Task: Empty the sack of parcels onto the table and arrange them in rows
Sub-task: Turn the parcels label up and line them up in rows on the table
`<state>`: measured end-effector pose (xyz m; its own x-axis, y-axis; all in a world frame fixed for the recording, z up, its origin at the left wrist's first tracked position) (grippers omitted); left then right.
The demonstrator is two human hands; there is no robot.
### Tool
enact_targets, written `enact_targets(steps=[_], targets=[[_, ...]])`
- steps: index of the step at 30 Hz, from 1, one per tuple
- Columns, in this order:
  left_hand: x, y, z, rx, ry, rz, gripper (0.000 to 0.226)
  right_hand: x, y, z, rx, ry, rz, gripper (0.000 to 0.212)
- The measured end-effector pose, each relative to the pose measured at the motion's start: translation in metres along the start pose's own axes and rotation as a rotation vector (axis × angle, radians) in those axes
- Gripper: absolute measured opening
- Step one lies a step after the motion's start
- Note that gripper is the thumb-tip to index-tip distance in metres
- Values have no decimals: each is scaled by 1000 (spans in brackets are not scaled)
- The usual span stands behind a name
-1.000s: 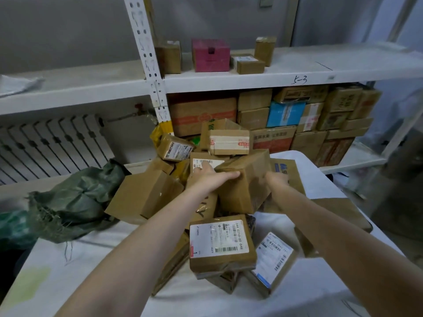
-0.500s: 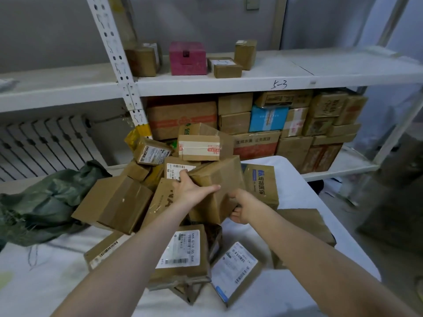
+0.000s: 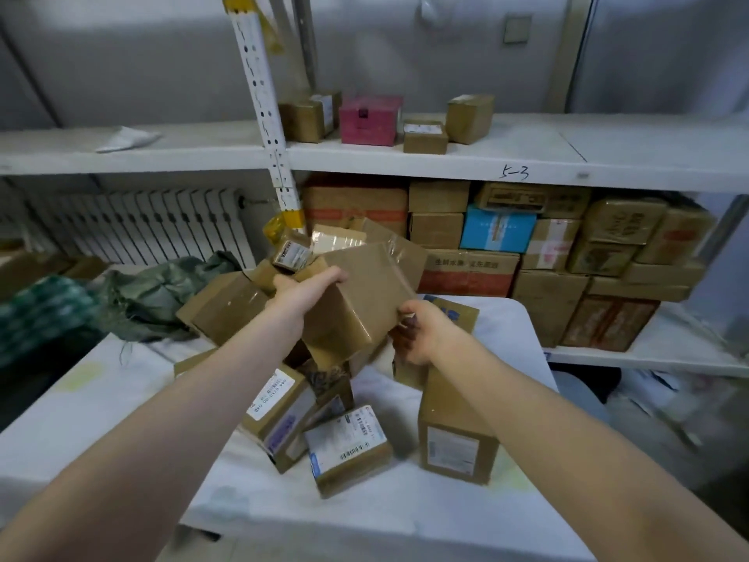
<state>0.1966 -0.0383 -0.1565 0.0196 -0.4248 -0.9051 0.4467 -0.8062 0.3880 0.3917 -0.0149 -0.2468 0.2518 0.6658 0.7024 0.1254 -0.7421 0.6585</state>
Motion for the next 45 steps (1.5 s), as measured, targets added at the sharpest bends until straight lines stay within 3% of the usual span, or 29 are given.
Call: enact_targets(steps=[4, 9, 14, 19, 24, 28, 31, 34, 37, 43, 45], targets=[[-3, 15, -7, 53, 181, 59, 99, 17, 24, 3, 100, -112, 42, 27], [15, 33, -25, 124, 371, 216, 87, 23, 55, 3, 304, -109, 5, 57], [19, 45, -55, 230, 530, 292, 77, 42, 49, 9, 339, -53, 66, 52], [11, 33, -53, 204, 269, 203, 93, 70, 24, 30, 201, 64, 219, 85], [-30, 16, -79, 107, -46, -162, 54, 108, 12, 66, 9, 115, 482, 87], [-48, 2, -131, 286, -166, -263, 69, 130, 1, 96, -101, 179, 595, 103], [-53, -10, -161, 383, -70, -215, 84, 139, -7, 114, -185, 432, 636, 120], [-65, -31, -190, 446, -75, -213, 123, 148, -14, 122, -163, 583, 660, 129], [-69, -49, -213, 432, -140, -196, 152, 156, -18, 124, -126, 656, 662, 124], [-63, -73, -249, 388, -33, -120, 155, 172, -36, 140, -234, 934, 636, 133], [-61, -78, -254, 334, -35, -126, 144, 177, -49, 144, -255, 1047, 603, 136]])
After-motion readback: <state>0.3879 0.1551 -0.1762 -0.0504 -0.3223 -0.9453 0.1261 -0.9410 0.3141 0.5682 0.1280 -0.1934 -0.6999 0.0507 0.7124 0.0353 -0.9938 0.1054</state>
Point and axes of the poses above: each hand's wrist, its own y-axis away from the middle knuckle, its own z-axis out of the back of the hand, x = y × z, the point moved 8 cm from there along -y, towards the middle knuckle, and after that the axes turned 6 degrees about y, right-handed, at the moved point
